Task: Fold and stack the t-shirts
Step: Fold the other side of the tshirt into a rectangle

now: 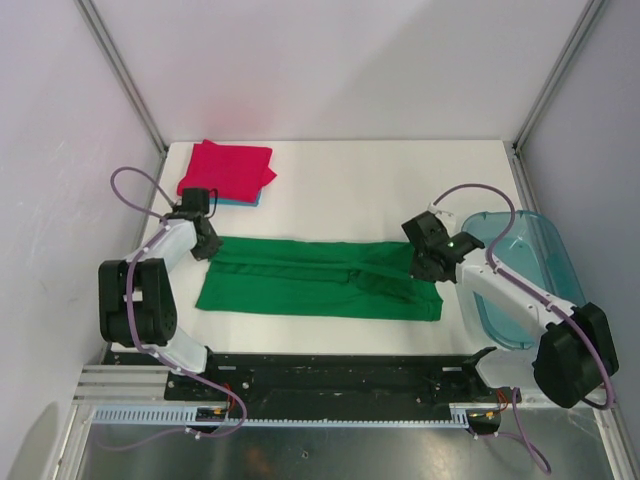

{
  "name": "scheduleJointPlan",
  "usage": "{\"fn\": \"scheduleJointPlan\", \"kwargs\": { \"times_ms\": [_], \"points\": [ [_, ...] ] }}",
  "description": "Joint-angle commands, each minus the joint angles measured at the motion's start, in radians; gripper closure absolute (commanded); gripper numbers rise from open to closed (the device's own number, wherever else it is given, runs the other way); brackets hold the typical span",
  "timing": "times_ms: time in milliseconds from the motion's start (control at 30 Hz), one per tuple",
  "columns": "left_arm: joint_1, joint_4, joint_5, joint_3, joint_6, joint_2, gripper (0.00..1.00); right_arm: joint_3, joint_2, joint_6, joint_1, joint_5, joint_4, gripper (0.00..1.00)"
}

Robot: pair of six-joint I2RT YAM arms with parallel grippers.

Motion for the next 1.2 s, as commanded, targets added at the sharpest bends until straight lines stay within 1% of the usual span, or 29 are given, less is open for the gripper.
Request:
{"fn": "scheduleJointPlan", "kwargs": {
  "times_ms": [0,367,533,700,933,1000,1100,1133,1167],
  "points": [
    [0.003,0.015,-0.007,-0.025,-0.028,-0.043,1.0,-0.037,0.002,0.028,0.009,0.012,0.033,1.0],
    [0.008,0.015,0.003,-0.052,-0.052,-0.059,1.0,-0.081,0.051,0.024,0.006,-0.008,0.095,1.0],
    [0.021,0.012,0.004,-0.053,-0.045,-0.083,1.0,-0.081,0.018,0.023,-0.004,-0.019,0.088,1.0],
    [0.026,0.011,0.004,-0.063,-0.045,-0.087,1.0,-0.084,-0.01,0.04,0.014,-0.016,0.062,1.0],
    [0.027,0.01,0.02,-0.076,-0.05,-0.067,1.0,-0.129,0.024,0.05,0.029,-0.037,0.102,0.99],
    [0.027,0.011,0.032,-0.073,-0.05,-0.056,0.97,-0.132,0.032,0.043,0.029,-0.047,0.113,0.92],
    [0.026,0.011,0.047,-0.066,-0.043,-0.063,0.89,-0.127,-0.012,0.005,0.013,-0.066,0.123,0.76],
    [0.027,0.011,0.051,-0.061,-0.039,-0.069,0.84,-0.123,-0.037,-0.016,0.007,-0.076,0.127,0.71],
    [0.028,0.011,0.058,-0.057,-0.034,-0.077,0.77,-0.117,-0.064,-0.035,0.003,-0.087,0.133,0.67]
  ]
}}
